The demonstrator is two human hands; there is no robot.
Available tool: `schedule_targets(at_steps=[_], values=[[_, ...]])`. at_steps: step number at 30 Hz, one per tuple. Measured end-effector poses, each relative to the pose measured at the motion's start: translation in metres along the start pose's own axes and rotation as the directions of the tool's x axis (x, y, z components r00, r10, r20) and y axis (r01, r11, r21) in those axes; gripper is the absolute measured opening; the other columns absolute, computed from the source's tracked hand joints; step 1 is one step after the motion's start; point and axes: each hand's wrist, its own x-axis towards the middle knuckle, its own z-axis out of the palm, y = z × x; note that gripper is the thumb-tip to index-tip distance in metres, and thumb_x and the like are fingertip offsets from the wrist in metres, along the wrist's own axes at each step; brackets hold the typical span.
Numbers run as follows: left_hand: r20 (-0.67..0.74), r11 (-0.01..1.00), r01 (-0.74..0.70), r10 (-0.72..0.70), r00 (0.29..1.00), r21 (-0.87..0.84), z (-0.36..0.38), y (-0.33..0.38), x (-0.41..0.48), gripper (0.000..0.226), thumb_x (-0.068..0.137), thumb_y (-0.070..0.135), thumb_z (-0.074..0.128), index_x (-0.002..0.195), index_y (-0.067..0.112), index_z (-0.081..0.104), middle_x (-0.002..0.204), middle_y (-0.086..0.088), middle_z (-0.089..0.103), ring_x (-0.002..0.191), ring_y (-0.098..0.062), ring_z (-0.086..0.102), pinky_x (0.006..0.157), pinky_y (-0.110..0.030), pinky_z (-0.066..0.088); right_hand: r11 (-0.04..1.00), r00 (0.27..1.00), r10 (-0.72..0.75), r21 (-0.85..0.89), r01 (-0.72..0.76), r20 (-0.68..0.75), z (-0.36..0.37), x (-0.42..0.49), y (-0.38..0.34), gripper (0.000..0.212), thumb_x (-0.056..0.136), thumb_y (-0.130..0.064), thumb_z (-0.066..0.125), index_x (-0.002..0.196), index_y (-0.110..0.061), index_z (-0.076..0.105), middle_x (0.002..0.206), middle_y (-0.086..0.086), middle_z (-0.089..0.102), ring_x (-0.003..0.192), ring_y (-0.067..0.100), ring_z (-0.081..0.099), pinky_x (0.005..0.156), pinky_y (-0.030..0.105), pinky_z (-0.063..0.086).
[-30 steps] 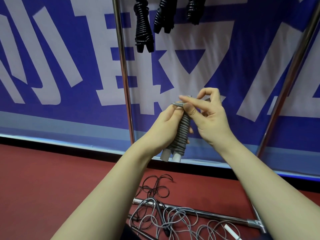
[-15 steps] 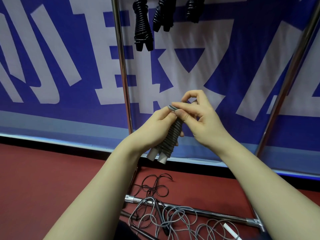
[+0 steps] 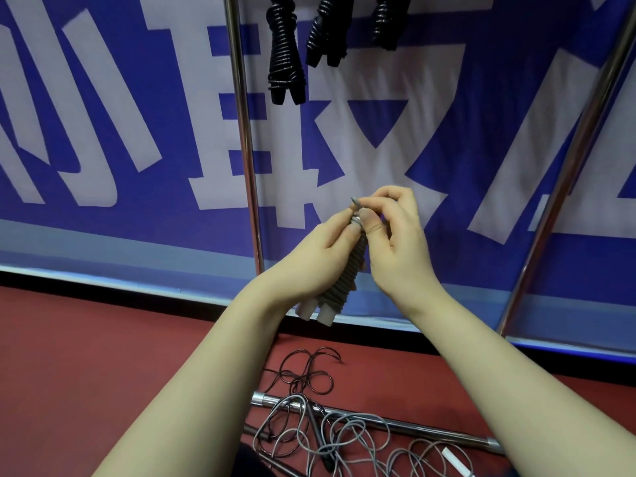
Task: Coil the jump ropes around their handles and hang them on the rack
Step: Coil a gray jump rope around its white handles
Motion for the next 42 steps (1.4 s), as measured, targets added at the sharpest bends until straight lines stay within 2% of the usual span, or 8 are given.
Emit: schedule_targets(at_steps=[5,7,11,14,23,27,35,42], values=[[0.026,0.869,0.071,-0.067,0.997,-0.490,-0.004,-0.002,0.001,0.034,0.106,0.019,0.033,0.118,-0.003,0.056,0.074,-0.010,0.066,0.054,-0.023,0.059,0.050,-0.027,0.052,0.907,0.969,0.237,0.373,-0.196,-0.067,-0.011,0.015,-0.014,0.016,0.103,-0.022,0.048,0.097,-0.016,0.062,0.081,-0.006,0.059,0.055,0.000,0.048,0.055,0.019,0.041],[0.027,0.810,0.077,-0.076,0.997,-0.581,-0.005,0.001,0.002,0.036,0.104,0.021,0.034,0.116,-0.003,0.057,0.076,-0.012,0.066,0.054,-0.024,0.058,0.049,-0.028,0.051,0.802,0.951,0.310,0.539,-0.260,-0.003,-0.013,0.017,-0.021,0.013,0.102,-0.019,0.050,0.098,-0.010,0.060,0.072,-0.002,0.065,0.041,0.005,0.041,0.043,0.019,0.037],[0.036,0.780,0.132,-0.140,0.990,-0.612,-0.005,0.005,0.004,0.044,0.103,0.040,0.035,0.103,0.004,0.061,0.071,-0.011,0.063,0.051,-0.022,0.056,0.045,-0.027,0.050,0.729,0.935,0.351,0.610,-0.311,0.057,-0.014,0.016,-0.024,0.011,0.094,-0.013,0.061,0.091,-0.007,0.069,0.072,0.002,0.065,0.045,0.009,0.044,0.044,0.019,0.037],[-0.030,0.851,0.094,-0.127,0.991,-0.517,-0.006,-0.002,0.004,0.042,0.102,0.043,0.043,0.107,0.006,0.064,0.070,-0.014,0.063,0.048,-0.025,0.055,0.046,-0.026,0.049,0.737,0.925,0.374,0.587,-0.335,0.058,-0.015,0.014,-0.023,0.005,0.088,-0.005,0.067,0.088,-0.006,0.073,0.070,0.004,0.066,0.048,0.009,0.045,0.046,0.016,0.038],[-0.109,0.858,0.017,-0.085,0.990,-0.514,-0.007,-0.013,0.006,0.036,0.102,0.036,0.046,0.116,0.011,0.067,0.080,-0.017,0.068,0.051,-0.025,0.060,0.047,-0.026,0.051,0.895,0.959,0.284,0.360,-0.264,-0.002,-0.022,0.018,-0.017,0.009,0.087,-0.010,0.071,0.089,-0.018,0.075,0.074,0.003,0.074,0.051,0.009,0.051,0.049,0.018,0.044],[-0.153,0.854,-0.064,-0.019,0.988,-0.516,-0.005,-0.018,0.007,0.028,0.101,0.024,0.051,0.127,0.017,0.059,0.105,-0.024,0.068,0.067,-0.027,0.067,0.051,-0.032,0.056,0.946,0.969,0.244,0.210,-0.247,0.041,-0.024,0.016,-0.013,0.018,0.088,-0.011,0.070,0.082,-0.028,0.073,0.072,-0.007,0.074,0.054,0.010,0.057,0.052,0.021,0.048],[-0.207,0.938,-0.132,0.067,0.976,-0.321,-0.003,-0.026,0.010,0.023,0.100,0.022,0.054,0.122,0.016,0.055,0.094,-0.001,0.070,0.077,-0.026,0.070,0.054,-0.038,0.057,0.978,0.977,0.210,-0.013,-0.210,0.047,-0.022,0.015,-0.011,0.020,0.088,-0.017,0.070,0.074,-0.031,0.072,0.067,0.006,0.070,0.065,0.030,0.063,0.062,0.044,0.056],[-0.187,0.939,-0.086,0.023,0.982,-0.334,0.002,-0.028,0.011,0.014,0.099,0.018,0.055,0.112,0.018,0.059,0.102,-0.011,0.065,0.072,-0.025,0.070,0.049,-0.035,0.056,0.989,0.997,0.042,-0.146,-0.031,0.071,-0.027,0.010,0.003,0.013,0.088,-0.004,0.068,0.096,-0.009,0.077,0.083,0.003,0.069,0.078,0.013,0.061,0.070,0.019,0.048]])
